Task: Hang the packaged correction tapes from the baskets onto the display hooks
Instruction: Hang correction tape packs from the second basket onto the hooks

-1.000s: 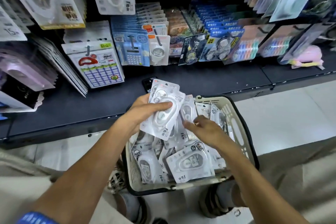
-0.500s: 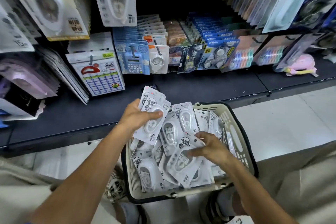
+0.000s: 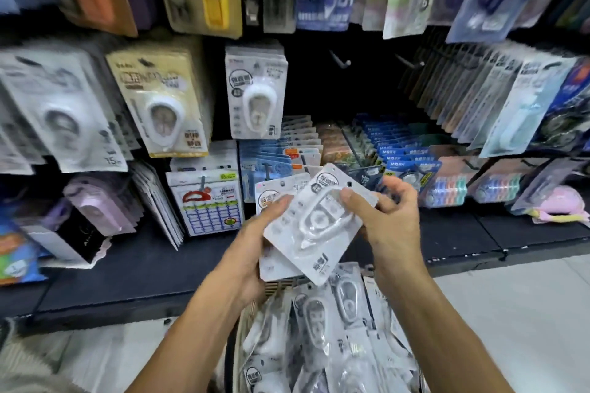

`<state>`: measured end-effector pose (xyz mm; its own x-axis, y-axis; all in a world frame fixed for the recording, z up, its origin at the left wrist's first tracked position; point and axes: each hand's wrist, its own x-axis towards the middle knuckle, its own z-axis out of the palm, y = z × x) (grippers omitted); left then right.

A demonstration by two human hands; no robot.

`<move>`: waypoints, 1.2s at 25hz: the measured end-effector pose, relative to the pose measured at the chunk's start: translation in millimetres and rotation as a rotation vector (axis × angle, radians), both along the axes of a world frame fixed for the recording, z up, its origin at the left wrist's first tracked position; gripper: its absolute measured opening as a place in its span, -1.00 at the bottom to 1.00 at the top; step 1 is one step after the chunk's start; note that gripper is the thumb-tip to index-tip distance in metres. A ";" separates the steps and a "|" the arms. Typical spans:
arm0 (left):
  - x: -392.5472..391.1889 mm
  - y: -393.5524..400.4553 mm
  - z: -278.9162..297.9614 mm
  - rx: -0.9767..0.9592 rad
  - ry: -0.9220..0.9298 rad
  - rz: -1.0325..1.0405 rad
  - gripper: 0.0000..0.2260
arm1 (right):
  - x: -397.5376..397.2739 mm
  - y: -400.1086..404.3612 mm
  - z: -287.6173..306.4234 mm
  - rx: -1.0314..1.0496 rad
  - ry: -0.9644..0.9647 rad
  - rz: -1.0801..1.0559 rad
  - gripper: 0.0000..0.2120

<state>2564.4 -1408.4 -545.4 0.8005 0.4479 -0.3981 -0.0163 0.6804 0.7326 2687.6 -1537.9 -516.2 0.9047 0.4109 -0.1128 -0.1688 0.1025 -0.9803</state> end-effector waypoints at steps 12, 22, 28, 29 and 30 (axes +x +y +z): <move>-52.7 82.1 119.9 0.784 -0.158 0.650 -0.64 | -28.2 58.3 69.5 0.158 -0.315 0.382 -0.53; -56.9 107.9 113.6 0.841 -0.145 0.585 -0.56 | -28.6 116.7 64.0 0.033 -0.479 0.272 -0.56; -57.0 105.1 112.8 0.815 -0.186 0.540 -0.56 | -24.2 113.5 64.1 0.089 -0.448 0.234 -0.58; -56.1 103.7 112.8 0.818 -0.187 0.536 -0.55 | -24.2 114.9 66.4 0.091 -0.455 0.221 -0.59; -55.3 102.6 112.7 0.822 -0.182 0.534 -0.54 | -24.4 116.4 68.1 0.106 -0.449 0.182 -0.62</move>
